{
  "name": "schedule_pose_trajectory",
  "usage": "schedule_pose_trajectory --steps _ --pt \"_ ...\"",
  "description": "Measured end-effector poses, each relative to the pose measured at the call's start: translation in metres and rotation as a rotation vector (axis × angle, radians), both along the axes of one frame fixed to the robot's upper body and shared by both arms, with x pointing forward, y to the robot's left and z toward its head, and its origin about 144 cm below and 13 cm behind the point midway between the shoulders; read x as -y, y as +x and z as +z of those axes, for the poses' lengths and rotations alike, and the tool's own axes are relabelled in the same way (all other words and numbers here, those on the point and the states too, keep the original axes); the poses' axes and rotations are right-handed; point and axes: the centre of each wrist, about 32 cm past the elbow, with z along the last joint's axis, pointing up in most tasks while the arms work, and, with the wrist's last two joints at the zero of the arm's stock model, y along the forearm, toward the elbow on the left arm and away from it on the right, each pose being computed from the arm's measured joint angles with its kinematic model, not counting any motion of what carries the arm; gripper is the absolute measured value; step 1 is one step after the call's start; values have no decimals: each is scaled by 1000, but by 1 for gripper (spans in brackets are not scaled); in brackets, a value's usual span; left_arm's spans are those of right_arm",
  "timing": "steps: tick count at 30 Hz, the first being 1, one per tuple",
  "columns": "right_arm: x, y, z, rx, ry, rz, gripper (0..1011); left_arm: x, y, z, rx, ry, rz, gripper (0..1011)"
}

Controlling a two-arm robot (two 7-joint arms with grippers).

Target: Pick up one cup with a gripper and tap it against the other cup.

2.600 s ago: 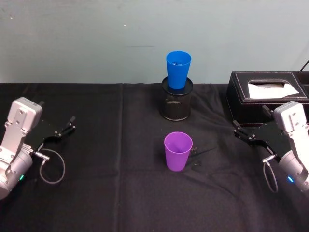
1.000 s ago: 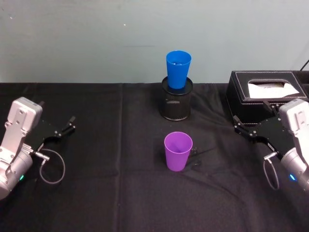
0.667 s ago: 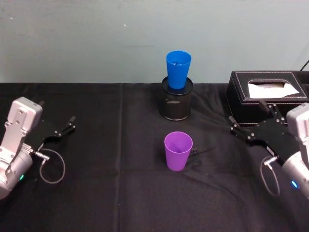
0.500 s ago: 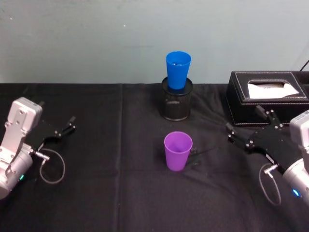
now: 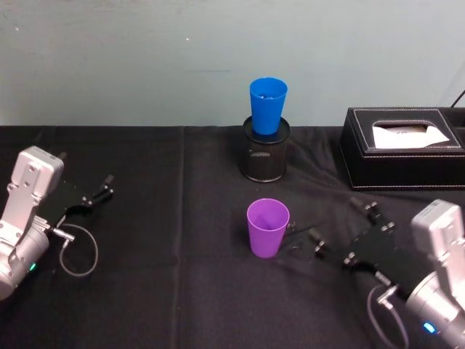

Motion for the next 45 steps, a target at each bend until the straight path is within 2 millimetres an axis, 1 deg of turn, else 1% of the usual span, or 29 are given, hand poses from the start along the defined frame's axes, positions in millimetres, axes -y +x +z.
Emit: schedule_pose_trajectory --steps 6,14,24,32,45 --pt "-12 2 -16 -47 -6 46 1002 0 0 0 0 0 0 1000" --pt "-17 7 -25 -65 -1 73 1000 0 0 0 0 0 0 1000" --pt "-23 20 -30 -51 35 116 1002 0 0 0 0 0 0 1000" --pt "-32 34 -33 -59 63 148 1002 0 0 0 0 0 0 1000" --pt "-43 48 -36 -71 99 167 1002 0 0 0 0 0 0 1000"
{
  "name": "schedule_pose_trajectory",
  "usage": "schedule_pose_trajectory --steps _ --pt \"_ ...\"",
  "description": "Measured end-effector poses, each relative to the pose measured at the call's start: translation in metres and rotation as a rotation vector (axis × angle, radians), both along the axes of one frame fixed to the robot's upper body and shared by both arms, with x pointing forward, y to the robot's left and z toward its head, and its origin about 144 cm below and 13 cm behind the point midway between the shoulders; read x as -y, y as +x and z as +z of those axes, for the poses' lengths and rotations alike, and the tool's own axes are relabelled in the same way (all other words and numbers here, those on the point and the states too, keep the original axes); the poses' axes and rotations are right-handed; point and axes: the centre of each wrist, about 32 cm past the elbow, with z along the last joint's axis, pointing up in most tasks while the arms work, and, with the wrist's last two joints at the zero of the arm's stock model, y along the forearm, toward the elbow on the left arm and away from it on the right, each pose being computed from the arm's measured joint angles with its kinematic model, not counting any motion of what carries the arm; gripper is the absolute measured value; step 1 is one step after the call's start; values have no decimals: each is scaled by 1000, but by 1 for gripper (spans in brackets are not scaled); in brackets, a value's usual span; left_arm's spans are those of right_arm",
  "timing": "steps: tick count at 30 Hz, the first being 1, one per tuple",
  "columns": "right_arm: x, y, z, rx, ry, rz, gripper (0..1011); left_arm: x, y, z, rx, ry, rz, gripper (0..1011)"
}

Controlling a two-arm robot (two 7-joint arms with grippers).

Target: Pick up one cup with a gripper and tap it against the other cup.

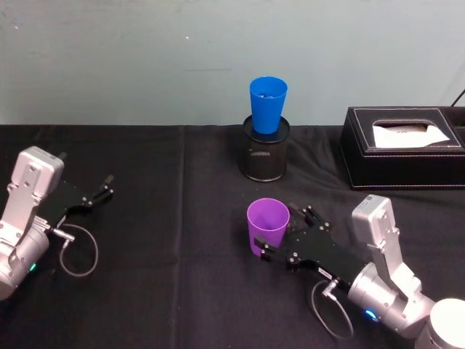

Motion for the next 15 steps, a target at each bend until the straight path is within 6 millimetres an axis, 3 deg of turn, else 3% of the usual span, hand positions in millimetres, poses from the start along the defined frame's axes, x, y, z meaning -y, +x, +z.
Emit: schedule_pose_trajectory --steps 15 --pt "-10 12 -3 0 13 -1 1002 0 0 0 0 0 0 1000"
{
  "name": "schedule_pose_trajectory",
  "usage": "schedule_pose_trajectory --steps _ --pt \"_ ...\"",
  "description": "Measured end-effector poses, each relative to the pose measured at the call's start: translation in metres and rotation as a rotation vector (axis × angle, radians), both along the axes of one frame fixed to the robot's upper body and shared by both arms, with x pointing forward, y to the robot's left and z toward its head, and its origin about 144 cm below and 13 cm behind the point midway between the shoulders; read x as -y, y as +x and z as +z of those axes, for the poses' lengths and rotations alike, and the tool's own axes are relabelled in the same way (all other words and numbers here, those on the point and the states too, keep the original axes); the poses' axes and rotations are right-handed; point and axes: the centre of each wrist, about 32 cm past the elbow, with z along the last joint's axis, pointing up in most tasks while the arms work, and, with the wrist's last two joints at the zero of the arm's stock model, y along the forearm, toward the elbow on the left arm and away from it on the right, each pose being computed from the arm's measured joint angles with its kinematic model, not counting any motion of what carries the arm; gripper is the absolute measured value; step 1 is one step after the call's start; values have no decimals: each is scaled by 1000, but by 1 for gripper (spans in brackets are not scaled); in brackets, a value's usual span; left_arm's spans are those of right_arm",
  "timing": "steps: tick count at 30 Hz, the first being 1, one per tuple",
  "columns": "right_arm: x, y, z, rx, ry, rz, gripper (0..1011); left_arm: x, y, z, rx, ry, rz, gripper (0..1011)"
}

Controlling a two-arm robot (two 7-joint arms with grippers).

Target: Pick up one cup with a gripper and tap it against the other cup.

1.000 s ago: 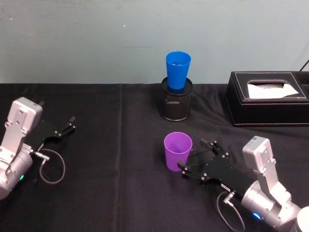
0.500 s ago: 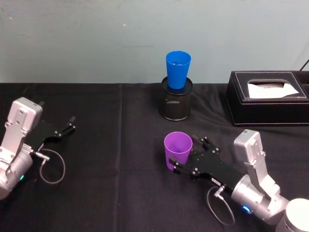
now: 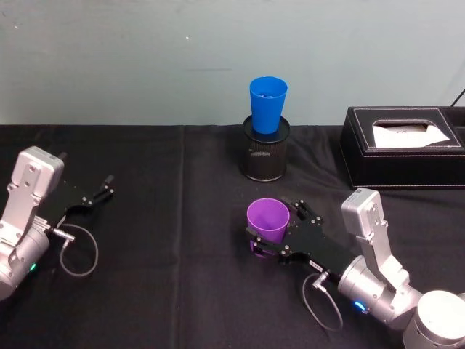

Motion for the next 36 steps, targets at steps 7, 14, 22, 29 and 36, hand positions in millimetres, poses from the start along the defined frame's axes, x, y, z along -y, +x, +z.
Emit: schedule_pose_trajectory --steps 7,14,22,29,36 --pt "0 1 0 -3 1 2 1002 0 0 0 0 0 0 1000" --pt "0 1 0 -2 0 3 915 0 0 0 0 0 0 1000" --pt "0 0 0 -2 0 4 800 0 0 0 0 0 0 1000" --pt "0 0 1 2 1 3 765 0 0 0 0 0 0 1000" --pt "1 1 19 26 4 3 739 0 0 0 0 0 0 1000"
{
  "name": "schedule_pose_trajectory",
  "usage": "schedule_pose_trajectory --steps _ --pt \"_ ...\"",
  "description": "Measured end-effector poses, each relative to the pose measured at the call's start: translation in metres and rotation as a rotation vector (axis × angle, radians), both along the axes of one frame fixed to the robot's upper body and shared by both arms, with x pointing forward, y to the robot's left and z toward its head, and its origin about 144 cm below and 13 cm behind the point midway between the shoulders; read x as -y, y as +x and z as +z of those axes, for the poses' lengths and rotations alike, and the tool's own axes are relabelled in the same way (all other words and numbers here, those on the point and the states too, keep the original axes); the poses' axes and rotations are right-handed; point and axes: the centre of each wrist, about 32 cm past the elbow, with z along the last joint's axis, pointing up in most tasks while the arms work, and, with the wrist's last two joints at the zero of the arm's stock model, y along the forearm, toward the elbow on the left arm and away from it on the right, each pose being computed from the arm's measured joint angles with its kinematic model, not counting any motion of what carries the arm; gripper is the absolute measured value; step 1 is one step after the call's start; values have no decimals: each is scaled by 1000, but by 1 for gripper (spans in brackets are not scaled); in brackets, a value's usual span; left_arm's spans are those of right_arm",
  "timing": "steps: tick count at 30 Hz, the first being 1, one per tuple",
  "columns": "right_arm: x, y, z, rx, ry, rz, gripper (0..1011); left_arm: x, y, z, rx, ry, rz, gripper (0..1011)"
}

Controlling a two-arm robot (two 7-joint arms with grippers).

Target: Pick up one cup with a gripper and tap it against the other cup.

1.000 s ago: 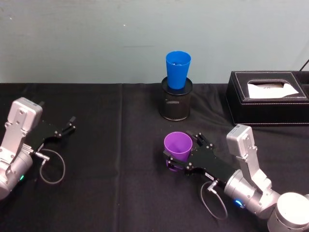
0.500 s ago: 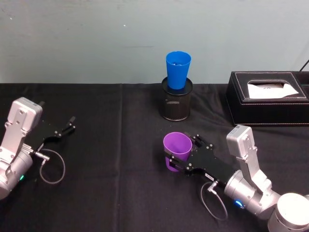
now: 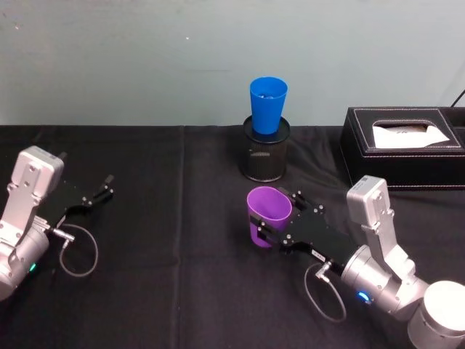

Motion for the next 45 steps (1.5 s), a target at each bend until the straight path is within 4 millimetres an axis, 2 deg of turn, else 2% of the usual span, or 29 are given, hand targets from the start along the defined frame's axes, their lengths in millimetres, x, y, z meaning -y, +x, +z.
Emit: schedule_pose_trajectory --steps 11,13,24,30,45 --pt "3 5 46 12 13 13 734 0 0 0 0 0 0 1000" --pt "5 8 60 12 15 13 734 0 0 0 0 0 0 1000" --pt "6 12 95 56 5 17 734 0 0 0 0 0 0 1000" --pt "4 10 100 50 5 16 733 0 0 0 0 0 0 1000" --pt "4 11 100 50 6 18 734 0 0 0 0 0 0 1000"
